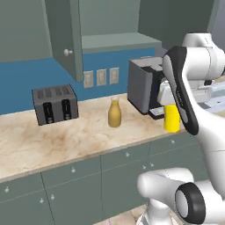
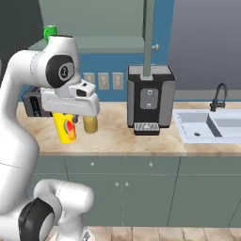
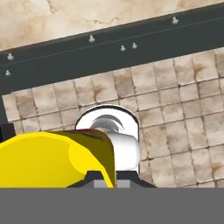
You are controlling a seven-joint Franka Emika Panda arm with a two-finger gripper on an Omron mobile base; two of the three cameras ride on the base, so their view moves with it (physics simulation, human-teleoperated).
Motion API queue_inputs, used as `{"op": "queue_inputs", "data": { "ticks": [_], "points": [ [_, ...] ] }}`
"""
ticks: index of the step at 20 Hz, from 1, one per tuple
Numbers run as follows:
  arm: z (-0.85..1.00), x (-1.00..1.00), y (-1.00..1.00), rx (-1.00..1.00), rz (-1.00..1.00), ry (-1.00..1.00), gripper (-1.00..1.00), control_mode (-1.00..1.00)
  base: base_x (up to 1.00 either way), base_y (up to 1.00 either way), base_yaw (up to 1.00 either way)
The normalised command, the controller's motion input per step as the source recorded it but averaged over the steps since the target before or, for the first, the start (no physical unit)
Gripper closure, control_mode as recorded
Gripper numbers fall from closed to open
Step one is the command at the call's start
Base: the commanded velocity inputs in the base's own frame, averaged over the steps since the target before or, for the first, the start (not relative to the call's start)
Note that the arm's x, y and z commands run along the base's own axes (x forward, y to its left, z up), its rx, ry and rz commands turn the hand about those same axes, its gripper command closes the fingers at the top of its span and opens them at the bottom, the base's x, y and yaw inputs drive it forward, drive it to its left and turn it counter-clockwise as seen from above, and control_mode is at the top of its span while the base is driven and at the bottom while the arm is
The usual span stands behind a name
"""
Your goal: There is a tray on the dining counter. Grab the cup, mug, and pitcher and place them on the tray. The pitcher may be placed next to the tray if it cannot fit the tray.
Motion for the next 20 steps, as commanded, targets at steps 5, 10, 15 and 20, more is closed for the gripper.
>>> {"op": "queue_inputs", "data": {
  "ticks": [5, 10, 15, 20],
  "points": [
    [0.00, 0.00, 0.00, 0.00, 0.00, 0.00, 1.00, 1.00, -0.17, -0.31, -0.66],
    [0.00, 0.00, 0.00, 0.00, 0.00, 0.00, 1.00, 1.00, -0.01, -0.35, -0.85],
    [0.00, 0.00, 0.00, 0.00, 0.00, 0.00, 1.00, 1.00, 0.00, -0.09, -0.91],
    [0.00, 0.00, 0.00, 0.00, 0.00, 0.00, 1.00, 1.00, 0.01, 0.00, -0.90]
  ]
}}
